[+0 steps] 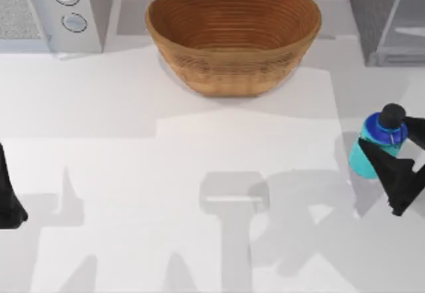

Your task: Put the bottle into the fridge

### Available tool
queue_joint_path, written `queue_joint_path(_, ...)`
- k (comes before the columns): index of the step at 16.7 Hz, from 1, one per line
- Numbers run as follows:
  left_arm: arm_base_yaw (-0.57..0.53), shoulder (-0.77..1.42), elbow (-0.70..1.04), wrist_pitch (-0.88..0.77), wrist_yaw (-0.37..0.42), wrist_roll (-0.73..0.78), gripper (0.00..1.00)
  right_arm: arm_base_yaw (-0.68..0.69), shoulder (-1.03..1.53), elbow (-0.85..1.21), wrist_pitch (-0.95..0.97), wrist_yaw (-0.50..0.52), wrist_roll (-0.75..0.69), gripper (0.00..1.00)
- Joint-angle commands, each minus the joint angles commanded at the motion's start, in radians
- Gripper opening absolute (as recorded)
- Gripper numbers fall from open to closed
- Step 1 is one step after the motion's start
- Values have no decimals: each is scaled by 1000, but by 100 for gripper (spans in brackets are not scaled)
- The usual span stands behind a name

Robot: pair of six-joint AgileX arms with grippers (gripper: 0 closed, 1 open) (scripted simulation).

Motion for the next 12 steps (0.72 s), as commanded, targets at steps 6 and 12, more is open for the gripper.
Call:
queue_joint_path(6, 0, 0, 0, 0, 0, 0, 100, 19, -12, -26, 10, -8, -12, 1)
queue_joint_path(12, 0, 0, 0, 0, 0, 0, 100, 241, -91, -354, 126, -72, -231, 1)
